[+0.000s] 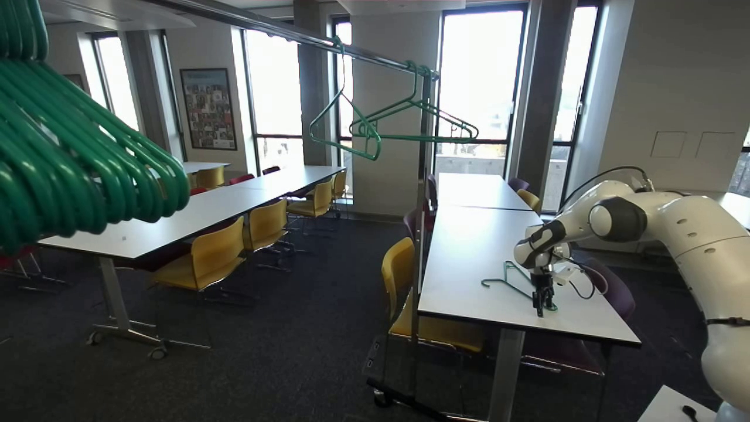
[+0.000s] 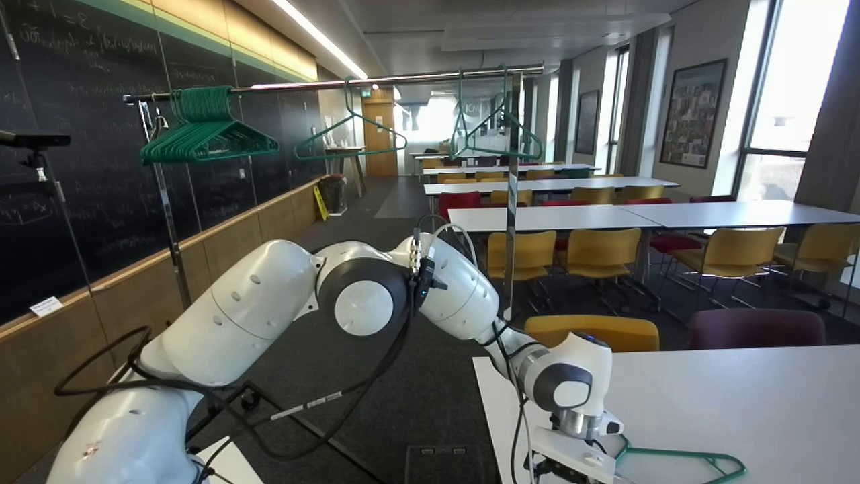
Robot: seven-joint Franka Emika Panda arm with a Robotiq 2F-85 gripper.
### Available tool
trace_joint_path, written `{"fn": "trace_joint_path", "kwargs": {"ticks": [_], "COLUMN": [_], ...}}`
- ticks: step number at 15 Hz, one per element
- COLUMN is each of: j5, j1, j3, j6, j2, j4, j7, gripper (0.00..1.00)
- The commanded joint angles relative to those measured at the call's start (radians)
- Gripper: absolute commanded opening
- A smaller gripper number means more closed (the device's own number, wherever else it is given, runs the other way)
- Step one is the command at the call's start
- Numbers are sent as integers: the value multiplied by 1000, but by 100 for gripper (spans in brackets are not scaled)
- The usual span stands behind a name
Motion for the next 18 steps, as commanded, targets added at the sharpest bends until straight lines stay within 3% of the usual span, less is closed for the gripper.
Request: {"fn": "trace_joint_path", "kwargs": {"ticks": [1,9,18], "j5": [4,-7,-36], "j1": [-6,55,172], "j3": [6,32,59], "j6": [9,2,-12], "j2": [32,13,-13], "j4": [37,25,6], "j7": [-8,5,9], "gripper": [100,100,100]}}
